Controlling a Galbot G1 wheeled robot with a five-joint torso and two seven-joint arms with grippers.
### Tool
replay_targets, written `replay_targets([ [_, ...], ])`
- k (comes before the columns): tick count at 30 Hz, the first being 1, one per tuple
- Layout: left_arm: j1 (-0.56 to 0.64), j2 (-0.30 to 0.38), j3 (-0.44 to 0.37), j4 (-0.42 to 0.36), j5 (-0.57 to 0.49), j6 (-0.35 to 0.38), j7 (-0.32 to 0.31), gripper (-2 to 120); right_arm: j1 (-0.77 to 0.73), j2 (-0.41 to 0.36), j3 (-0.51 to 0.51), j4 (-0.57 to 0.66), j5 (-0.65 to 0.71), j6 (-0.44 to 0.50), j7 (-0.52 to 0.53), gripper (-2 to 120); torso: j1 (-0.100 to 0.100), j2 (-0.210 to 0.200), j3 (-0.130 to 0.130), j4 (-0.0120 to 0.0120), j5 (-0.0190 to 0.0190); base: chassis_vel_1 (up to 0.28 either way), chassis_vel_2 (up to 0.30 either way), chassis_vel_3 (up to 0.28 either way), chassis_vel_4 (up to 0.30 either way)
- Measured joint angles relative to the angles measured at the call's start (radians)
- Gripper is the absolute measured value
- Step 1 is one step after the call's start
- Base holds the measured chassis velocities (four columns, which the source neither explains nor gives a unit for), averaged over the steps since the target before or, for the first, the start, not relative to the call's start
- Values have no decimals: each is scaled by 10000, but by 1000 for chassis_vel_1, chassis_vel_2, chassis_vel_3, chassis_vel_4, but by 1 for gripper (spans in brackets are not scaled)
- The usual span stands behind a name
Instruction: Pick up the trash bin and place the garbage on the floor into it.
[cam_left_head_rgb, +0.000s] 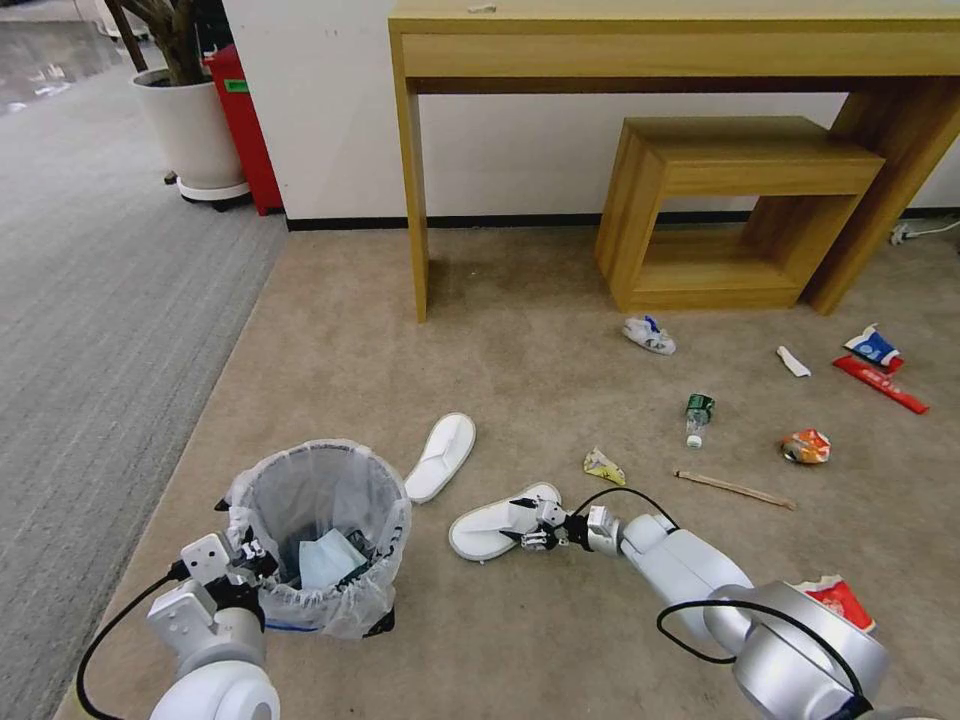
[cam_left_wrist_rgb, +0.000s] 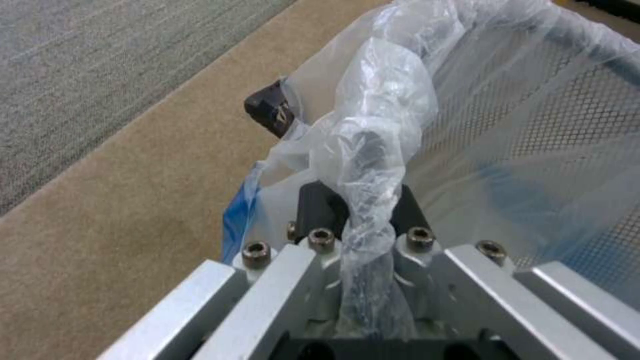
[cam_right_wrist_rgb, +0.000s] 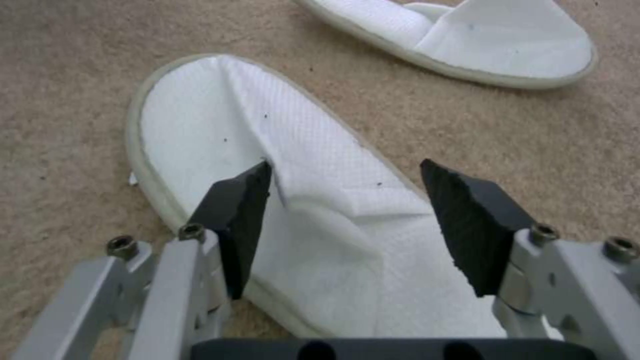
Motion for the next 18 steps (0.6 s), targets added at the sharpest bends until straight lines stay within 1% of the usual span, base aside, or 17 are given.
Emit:
replay_targets([
  [5,-14,-6,7,0,5,-14,4,3,-30,6,3,0,-10,-1,5,53,0,0,0,0,0,0,0,0,0],
  [7,-12,-14,21,-7,14,-27,4,3,-57,6,22,2,-63,0,6,48,0,0,0,0,0,0,0,0,0],
  [8,-12,-14,21,-7,14,-27,4,3,-57,6,22,2,-63,0,6,48,0,0,0,0,0,0,0,0,0],
  [10,7,-46,66,-69,35,-49,8,3,-65,1,27,9,-96,13,5,41,0,0,0,0,0,0,0,0,0],
  [11,7,-46,66,-69,35,-49,8,3,-65,1,27,9,-96,13,5,41,0,0,0,0,0,0,0,0,0],
  [14,40,-85,124,-130,80,-72,19,3,-70,-1,30,12,-143,30,5,32,0,0,0,0,0,0,0,0,0],
  [15,40,-85,124,-130,80,-72,19,3,-70,-1,30,12,-143,30,5,32,0,0,0,0,0,0,0,0,0],
  [18,67,-120,146,-131,143,-150,29,3,-83,16,29,4,-194,32,6,24,0,0,0,0,0,0,0,0,0],
])
